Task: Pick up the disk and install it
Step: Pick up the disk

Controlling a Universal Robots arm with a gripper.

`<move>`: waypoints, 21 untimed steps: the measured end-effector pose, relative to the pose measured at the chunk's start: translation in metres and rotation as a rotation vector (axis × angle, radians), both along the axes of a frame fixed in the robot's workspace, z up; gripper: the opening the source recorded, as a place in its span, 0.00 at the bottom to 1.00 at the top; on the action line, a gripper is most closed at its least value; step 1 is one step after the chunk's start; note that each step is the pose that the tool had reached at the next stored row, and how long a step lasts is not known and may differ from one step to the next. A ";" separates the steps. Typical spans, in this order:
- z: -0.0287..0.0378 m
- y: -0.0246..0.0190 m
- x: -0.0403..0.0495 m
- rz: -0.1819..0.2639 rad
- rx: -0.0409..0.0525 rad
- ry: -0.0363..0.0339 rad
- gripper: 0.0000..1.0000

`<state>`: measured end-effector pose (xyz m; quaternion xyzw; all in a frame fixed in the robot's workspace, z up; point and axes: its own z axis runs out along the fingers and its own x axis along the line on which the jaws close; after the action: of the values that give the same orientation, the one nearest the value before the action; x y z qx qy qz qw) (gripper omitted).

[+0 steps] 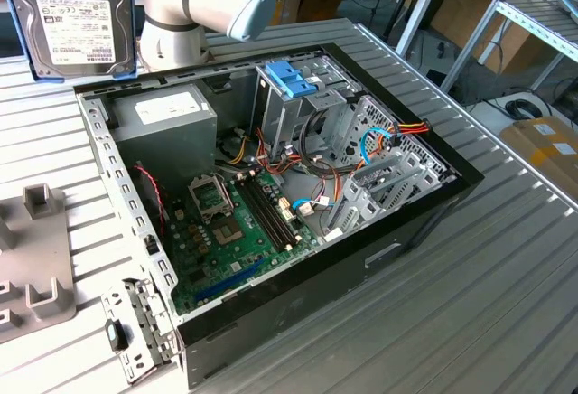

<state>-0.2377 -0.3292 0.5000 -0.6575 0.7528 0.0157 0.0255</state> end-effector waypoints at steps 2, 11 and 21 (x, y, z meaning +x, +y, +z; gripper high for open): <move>0.0000 0.0000 0.0016 0.000 0.0000 0.0000 0.37; 0.0000 0.0000 0.0106 0.000 0.0000 0.0000 0.37; -0.0001 0.0000 0.0185 0.000 0.0000 0.0000 0.37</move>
<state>-0.2192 -0.3292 0.5000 -0.6576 0.7528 0.0157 0.0255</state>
